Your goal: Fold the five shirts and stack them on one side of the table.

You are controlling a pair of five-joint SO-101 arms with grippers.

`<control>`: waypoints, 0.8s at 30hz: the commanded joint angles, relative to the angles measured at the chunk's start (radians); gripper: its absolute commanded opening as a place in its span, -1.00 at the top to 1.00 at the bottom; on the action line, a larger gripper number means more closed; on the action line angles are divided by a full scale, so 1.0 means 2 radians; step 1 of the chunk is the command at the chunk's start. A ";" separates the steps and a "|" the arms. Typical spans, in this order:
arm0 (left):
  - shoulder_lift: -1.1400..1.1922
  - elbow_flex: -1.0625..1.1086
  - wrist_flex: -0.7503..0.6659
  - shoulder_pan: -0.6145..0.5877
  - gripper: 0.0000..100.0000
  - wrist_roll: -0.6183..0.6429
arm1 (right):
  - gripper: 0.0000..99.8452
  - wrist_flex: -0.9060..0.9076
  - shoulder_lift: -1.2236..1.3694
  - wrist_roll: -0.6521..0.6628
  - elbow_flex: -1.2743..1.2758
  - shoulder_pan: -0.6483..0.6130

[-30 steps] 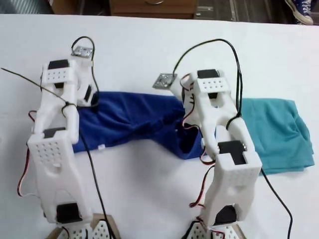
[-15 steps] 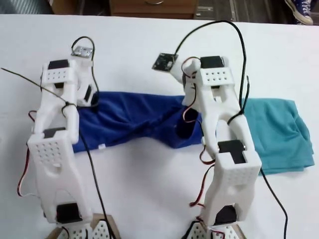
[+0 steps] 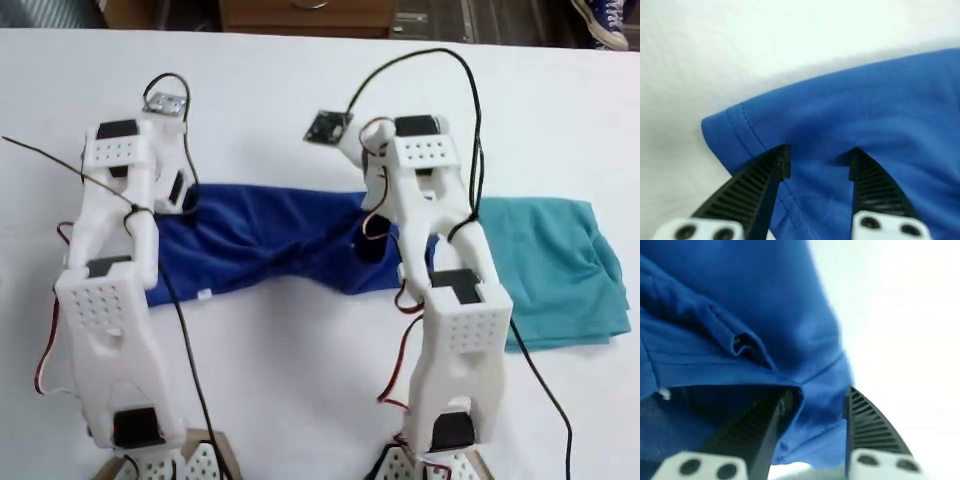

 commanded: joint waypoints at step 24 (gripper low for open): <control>0.004 -0.008 -0.018 0.004 0.58 0.000 | 0.94 0.140 -0.100 -0.002 -0.066 0.005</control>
